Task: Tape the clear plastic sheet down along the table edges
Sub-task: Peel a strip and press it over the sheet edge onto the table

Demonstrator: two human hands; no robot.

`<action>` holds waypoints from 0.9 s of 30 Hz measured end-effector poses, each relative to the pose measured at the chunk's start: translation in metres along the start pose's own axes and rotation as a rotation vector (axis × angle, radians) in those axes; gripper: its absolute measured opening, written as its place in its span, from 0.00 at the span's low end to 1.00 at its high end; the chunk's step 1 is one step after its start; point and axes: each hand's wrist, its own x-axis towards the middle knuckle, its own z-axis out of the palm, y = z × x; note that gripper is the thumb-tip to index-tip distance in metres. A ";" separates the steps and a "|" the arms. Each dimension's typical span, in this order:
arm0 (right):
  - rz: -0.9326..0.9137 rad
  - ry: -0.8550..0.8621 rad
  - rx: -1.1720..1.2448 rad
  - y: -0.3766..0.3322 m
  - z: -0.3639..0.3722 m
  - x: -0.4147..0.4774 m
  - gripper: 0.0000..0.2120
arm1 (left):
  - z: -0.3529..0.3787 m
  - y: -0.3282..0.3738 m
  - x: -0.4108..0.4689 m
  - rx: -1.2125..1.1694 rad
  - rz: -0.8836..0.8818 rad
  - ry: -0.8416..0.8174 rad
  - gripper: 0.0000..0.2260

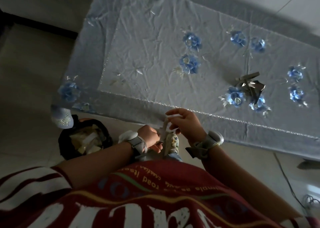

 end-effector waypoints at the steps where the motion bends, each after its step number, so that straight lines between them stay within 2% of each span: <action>1: -0.002 0.002 0.000 -0.001 0.001 0.000 0.09 | 0.001 -0.001 0.000 0.011 0.010 0.008 0.11; 5: 0.007 0.009 -0.004 -0.001 0.001 0.001 0.09 | 0.003 -0.001 0.003 0.078 -0.001 -0.039 0.13; 9: 0.012 0.003 -0.014 -0.003 -0.001 0.001 0.08 | 0.003 -0.003 0.010 0.000 0.002 -0.016 0.11; 11: 0.007 0.000 -0.010 -0.004 -0.002 0.001 0.08 | 0.004 -0.006 0.015 -0.024 0.035 0.029 0.10; 15: -0.027 -0.003 -0.008 -0.005 -0.005 0.004 0.08 | 0.008 -0.011 0.020 0.077 0.110 0.168 0.08; 19: -0.060 -0.004 -0.017 -0.003 -0.006 0.008 0.11 | 0.010 -0.010 0.019 -0.120 0.195 0.215 0.11; 21: -0.125 0.056 -0.154 0.003 -0.001 0.009 0.11 | 0.008 -0.008 0.014 -0.145 0.210 0.171 0.09; 23: -0.280 0.149 -0.333 0.010 0.004 0.008 0.10 | 0.005 -0.005 0.006 -0.144 0.214 0.101 0.05; 25: -0.448 0.238 -0.421 0.011 0.001 0.011 0.10 | 0.002 -0.004 0.003 -0.079 0.205 0.036 0.06; 27: -0.502 0.273 -0.450 0.010 -0.007 0.014 0.10 | -0.001 -0.005 0.001 0.007 0.205 0.011 0.09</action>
